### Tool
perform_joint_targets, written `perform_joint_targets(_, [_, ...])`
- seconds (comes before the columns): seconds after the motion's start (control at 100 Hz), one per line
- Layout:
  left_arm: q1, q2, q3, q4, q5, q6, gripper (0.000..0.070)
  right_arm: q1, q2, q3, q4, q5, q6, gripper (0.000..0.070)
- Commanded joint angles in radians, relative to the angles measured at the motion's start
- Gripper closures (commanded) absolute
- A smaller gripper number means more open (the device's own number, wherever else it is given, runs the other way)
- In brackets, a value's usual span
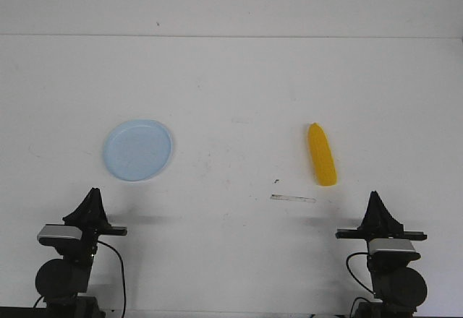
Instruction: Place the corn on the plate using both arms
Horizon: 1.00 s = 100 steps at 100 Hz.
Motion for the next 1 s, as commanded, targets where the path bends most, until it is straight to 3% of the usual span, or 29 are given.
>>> perform_joint_targets(0.0, [0.002,-0.002,-0.021,0.017,-0.001,0.002,0.0699,-0.002,0.0,-0.001,0.012,0.001,0.013,0.0689])
perform_joint_targets(0.32, [0.002,-0.002,-0.019,0.026,-0.002,-0.012,0.0699,-0.002,0.0,-0.001,0.012,0.001,0.013,0.0689])
perform_joint_targets(0.59, [0.002,0.011,0.092,0.068,-0.021,-0.21,0.0699,-0.002,0.0,-0.001,0.012,0.001,0.013,0.0689])
perform_joint_targets(0.84, [0.002,0.203,0.331,0.062,-0.035,-0.195,0.0699,-0.002,0.0,-0.001,0.012,0.001,0.013,0.0689])
perform_joint_targets(0.99, [0.002,0.414,0.507,-0.057,-0.035,-0.111,0.0699,-0.002,0.0,-0.001,0.012,0.001,0.013,0.0689])
